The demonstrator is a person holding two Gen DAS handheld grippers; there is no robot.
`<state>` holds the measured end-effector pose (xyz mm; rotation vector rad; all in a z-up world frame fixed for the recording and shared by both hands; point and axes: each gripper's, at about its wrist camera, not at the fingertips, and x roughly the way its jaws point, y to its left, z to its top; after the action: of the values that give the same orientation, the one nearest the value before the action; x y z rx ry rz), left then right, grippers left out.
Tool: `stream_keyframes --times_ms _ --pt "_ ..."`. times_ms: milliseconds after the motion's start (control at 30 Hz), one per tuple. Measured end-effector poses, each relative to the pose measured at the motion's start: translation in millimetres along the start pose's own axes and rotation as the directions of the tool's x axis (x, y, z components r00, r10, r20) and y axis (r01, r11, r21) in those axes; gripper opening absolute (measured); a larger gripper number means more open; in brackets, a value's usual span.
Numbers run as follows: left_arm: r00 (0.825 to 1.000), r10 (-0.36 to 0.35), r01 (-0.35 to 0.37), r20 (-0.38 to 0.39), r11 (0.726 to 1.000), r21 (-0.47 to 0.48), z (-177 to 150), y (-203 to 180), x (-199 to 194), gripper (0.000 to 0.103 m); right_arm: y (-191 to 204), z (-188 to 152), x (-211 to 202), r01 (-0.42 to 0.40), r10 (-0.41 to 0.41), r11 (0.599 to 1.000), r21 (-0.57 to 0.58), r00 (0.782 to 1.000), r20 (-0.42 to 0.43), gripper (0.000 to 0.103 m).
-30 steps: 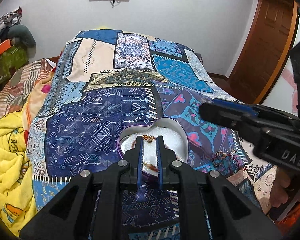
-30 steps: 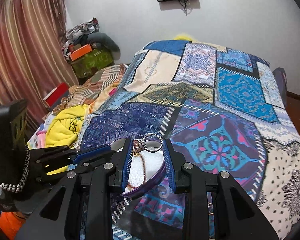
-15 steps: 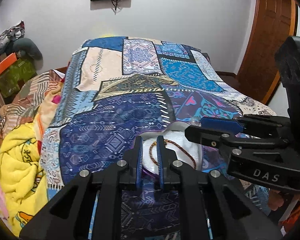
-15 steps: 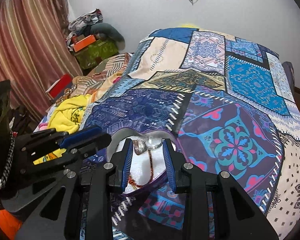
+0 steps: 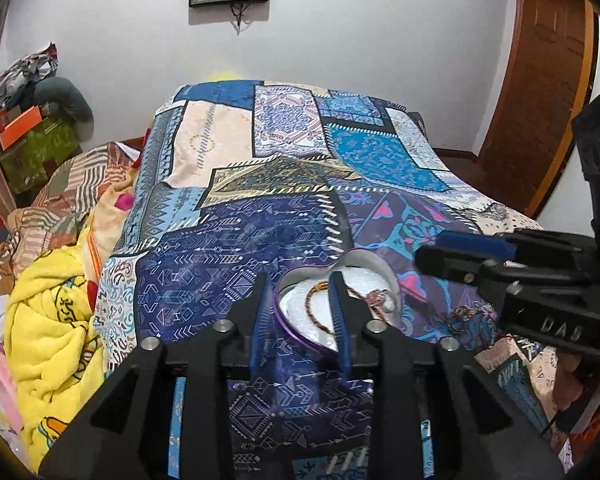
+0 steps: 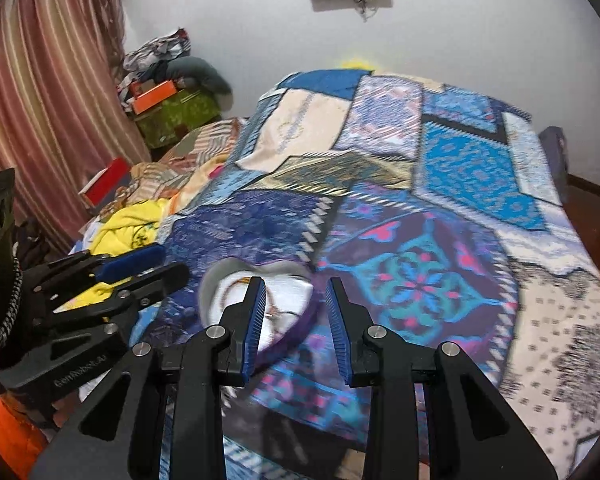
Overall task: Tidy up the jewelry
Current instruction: 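Carry the bracelet and rings into the heart tin while both tools open to release, then grasp a silver ring with the left tool while the right tool grasps the red string bracelet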
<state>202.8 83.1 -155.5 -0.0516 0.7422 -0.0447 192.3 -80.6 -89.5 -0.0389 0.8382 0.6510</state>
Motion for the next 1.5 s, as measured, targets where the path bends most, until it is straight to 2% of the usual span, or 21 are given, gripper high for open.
stream_keyframes --times_ms 233,533,767,1067,1200,1400,1500 --pt "0.999 -0.043 0.043 0.008 0.998 0.044 4 -32 -12 0.037 -33 -11 -36 0.102 -0.103 0.994 0.037 0.995 0.016 0.028" --pt "0.993 -0.116 0.120 -0.040 0.985 0.122 -2 -90 -7 0.040 -77 -40 -64 0.187 -0.185 0.978 0.095 0.982 -0.021 0.028" --pt "0.978 -0.149 0.169 -0.144 0.976 0.140 -20 -116 17 0.041 -93 -69 -66 0.192 -0.183 0.975 0.114 0.980 -0.081 0.028" --pt "0.950 -0.158 0.205 -0.271 0.967 0.152 -39 -133 56 0.041 -95 -95 -47 0.150 -0.128 0.978 0.148 0.981 -0.148 0.028" --pt "0.931 -0.173 0.230 -0.322 0.962 0.147 -42 -135 75 0.041 -96 -99 -40 0.140 -0.115 0.980 0.143 0.979 -0.169 0.029" --pt "0.928 -0.175 0.245 -0.328 0.952 0.184 -38 -143 85 0.041 -97 -98 -35 0.111 -0.083 0.982 0.153 0.980 -0.183 0.029" --pt "0.934 -0.158 0.237 -0.320 0.945 0.225 -39 -149 87 0.030 -94 -97 -33 0.092 -0.063 0.984 0.153 0.981 -0.185 0.029"
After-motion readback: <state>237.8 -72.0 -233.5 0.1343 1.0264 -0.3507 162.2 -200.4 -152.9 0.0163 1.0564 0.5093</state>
